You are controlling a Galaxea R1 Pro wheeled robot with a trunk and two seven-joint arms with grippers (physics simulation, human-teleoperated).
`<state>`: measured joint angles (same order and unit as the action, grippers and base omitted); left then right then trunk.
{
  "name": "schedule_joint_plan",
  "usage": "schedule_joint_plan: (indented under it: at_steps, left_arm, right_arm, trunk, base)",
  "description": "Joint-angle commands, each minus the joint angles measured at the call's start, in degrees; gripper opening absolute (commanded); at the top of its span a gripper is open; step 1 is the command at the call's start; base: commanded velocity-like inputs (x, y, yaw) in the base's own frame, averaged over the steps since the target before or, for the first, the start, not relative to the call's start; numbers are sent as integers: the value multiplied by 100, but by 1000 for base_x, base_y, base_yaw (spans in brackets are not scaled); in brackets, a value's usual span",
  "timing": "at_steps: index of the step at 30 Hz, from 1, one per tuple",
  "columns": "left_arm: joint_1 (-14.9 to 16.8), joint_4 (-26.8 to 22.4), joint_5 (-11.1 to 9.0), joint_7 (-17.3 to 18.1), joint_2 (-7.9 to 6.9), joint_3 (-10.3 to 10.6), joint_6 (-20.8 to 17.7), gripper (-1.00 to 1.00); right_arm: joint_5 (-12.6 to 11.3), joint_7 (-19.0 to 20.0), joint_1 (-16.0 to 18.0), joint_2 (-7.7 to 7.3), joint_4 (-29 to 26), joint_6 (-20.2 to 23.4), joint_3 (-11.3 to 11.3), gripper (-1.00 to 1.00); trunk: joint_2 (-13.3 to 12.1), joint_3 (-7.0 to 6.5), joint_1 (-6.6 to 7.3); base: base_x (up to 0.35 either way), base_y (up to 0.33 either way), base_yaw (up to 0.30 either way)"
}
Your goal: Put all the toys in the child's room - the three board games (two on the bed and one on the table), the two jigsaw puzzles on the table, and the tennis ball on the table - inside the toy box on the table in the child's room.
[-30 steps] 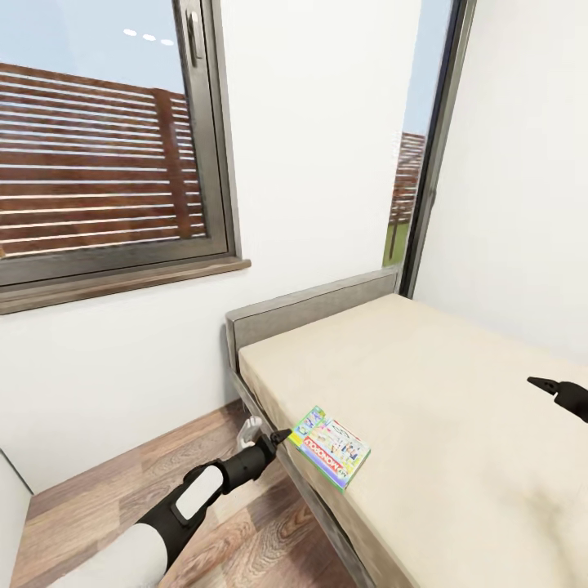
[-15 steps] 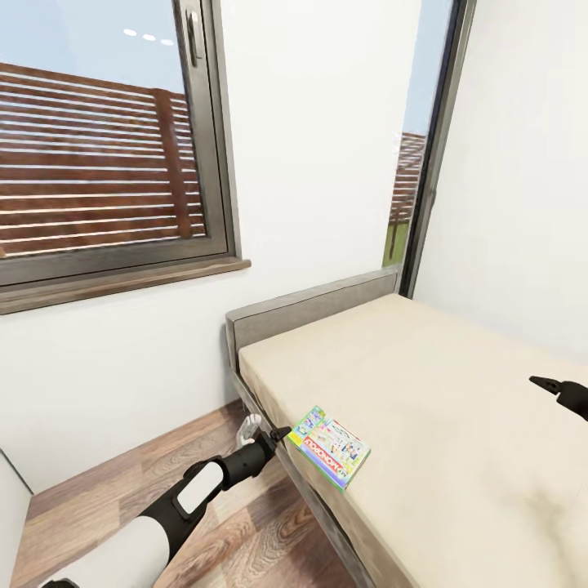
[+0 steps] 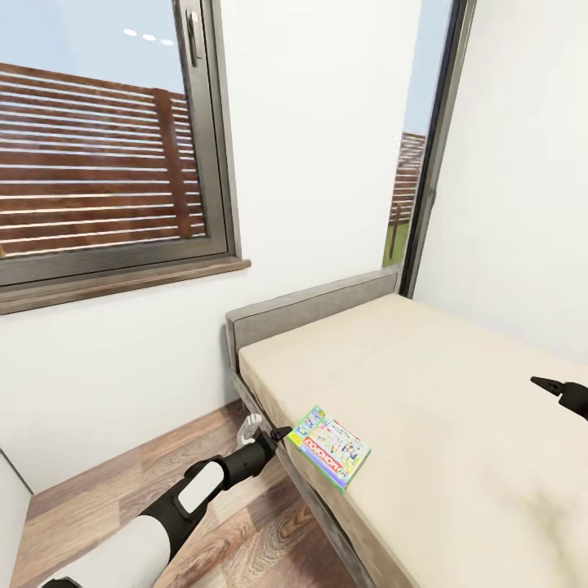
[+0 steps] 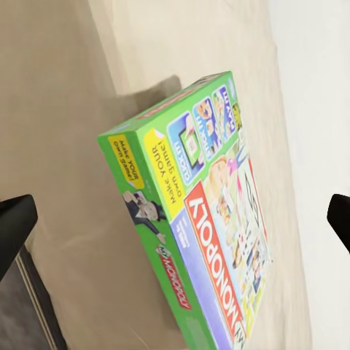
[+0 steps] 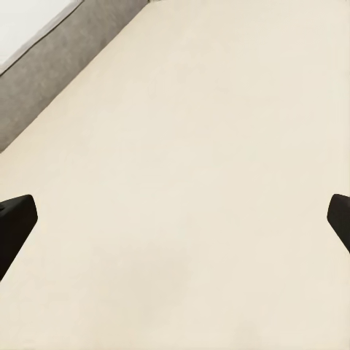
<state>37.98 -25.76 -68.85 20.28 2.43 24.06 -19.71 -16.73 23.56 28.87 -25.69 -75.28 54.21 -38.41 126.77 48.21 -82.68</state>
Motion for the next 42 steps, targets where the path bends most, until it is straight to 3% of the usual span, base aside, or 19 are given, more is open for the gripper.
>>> schedule_joint_plan:
  at_steps: [1, 22, 42]
  left_arm:
    - [6, 5, -46, 9, -2, 20, -16, 100]
    - [8, 10, -48, 11, -6, 20, -15, 100]
    - [8, 10, -50, 13, -6, 20, -15, 100]
  right_arm:
    - [37, 49, 5, 0, -2, 26, -11, 100]
    - [6, 52, -21, 9, -177, 28, -9, 100]
    - [11, 53, -22, 36, -196, 35, -4, 100]
  trunk:
    - [3, 6, 1]
    - [3, 23, 1]
    - [3, 177, 1]
  base:
    - [0, 0, 0]
    - [0, 0, 0]
    - [0, 0, 0]
